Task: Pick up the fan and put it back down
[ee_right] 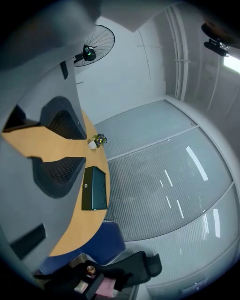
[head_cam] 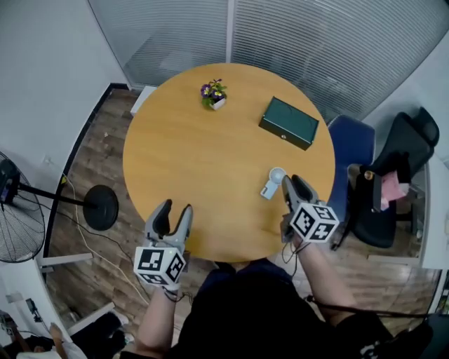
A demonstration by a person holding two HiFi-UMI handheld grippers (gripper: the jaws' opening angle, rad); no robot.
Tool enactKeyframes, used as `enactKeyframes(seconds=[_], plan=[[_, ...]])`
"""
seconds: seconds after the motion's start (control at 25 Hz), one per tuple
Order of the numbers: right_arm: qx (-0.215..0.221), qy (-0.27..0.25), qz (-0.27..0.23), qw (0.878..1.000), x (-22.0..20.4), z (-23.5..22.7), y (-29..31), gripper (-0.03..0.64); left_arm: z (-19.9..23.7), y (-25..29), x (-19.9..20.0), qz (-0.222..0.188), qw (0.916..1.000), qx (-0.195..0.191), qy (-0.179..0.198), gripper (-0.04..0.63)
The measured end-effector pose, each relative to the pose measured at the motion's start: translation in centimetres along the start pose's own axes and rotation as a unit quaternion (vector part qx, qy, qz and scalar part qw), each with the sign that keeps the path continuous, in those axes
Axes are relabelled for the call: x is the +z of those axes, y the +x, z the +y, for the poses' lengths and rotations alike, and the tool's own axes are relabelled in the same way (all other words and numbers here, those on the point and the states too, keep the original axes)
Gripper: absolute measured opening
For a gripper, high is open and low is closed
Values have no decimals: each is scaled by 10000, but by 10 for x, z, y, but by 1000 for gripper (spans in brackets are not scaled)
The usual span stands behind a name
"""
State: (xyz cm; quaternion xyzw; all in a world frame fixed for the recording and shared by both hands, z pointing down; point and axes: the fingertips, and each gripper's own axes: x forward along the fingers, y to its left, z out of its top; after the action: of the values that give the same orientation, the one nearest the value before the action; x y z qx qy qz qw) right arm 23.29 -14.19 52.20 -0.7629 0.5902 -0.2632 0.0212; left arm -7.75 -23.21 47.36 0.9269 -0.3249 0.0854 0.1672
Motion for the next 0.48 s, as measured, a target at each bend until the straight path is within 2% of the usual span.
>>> enactKeyframes(seconds=[0.24,0.48], plan=[[-252,466,640,9965,-52,-47,46,145,5,19,-15,293,9993,231,-80,216],[-320,808,1370,9868,-99,-68,68,189,-3,40,-29,547,9978,308,-208,216]])
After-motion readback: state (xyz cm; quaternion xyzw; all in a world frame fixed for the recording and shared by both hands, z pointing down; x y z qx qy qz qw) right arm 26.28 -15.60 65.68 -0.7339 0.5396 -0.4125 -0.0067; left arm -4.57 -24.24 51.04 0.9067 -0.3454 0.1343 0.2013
